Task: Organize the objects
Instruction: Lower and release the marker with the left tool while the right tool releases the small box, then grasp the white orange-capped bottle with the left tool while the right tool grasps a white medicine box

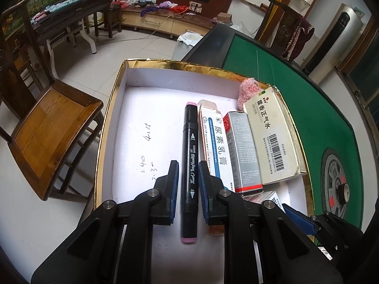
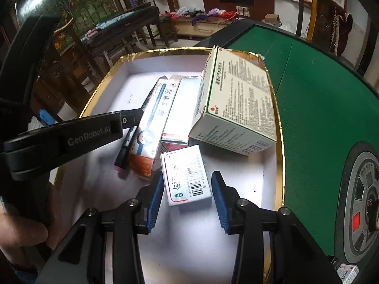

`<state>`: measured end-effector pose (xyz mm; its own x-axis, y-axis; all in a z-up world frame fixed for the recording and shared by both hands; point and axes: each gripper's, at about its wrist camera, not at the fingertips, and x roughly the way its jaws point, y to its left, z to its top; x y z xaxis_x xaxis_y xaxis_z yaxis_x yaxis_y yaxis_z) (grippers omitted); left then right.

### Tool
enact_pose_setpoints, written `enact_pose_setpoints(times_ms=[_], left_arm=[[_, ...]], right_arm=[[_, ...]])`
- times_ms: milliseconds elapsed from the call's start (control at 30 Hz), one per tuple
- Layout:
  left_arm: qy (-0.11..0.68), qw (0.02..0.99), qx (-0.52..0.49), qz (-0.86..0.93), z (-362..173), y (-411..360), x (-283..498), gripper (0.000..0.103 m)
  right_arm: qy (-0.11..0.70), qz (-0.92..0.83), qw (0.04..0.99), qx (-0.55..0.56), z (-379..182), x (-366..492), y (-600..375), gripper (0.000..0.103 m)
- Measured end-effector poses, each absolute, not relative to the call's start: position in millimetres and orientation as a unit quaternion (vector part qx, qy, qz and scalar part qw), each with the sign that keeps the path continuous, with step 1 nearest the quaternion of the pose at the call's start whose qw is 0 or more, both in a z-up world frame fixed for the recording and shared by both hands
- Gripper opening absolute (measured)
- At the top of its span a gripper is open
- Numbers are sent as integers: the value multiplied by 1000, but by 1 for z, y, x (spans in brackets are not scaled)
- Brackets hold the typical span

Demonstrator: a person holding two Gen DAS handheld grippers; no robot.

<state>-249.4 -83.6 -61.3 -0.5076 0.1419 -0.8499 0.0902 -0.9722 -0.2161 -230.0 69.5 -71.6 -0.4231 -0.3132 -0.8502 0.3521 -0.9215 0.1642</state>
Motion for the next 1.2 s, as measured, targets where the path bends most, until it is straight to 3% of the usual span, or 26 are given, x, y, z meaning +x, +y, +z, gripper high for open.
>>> enact_pose_setpoints(times_ms=[533, 633, 767, 933, 1200], left_arm=[[-116, 39, -432, 893, -29, -76, -236, 16], [-103, 77, -416, 900, -18, -60, -230, 16], [-69, 134, -405, 902, -7, -33, -220, 16], [-20, 229, -386, 893, 11, 9, -191, 16], [18, 283, -388, 877, -4, 43, -137, 16]], right_arm=[[-41, -865, 254, 432, -27, -174, 114, 42], [-47, -874, 268, 403, -12, -141, 142, 44], [-48, -895, 256, 362, 1, -99, 189, 55], [-109, -921, 206, 313, 2, -60, 272, 55], [-194, -906, 159, 340, -22, -66, 343, 55]])
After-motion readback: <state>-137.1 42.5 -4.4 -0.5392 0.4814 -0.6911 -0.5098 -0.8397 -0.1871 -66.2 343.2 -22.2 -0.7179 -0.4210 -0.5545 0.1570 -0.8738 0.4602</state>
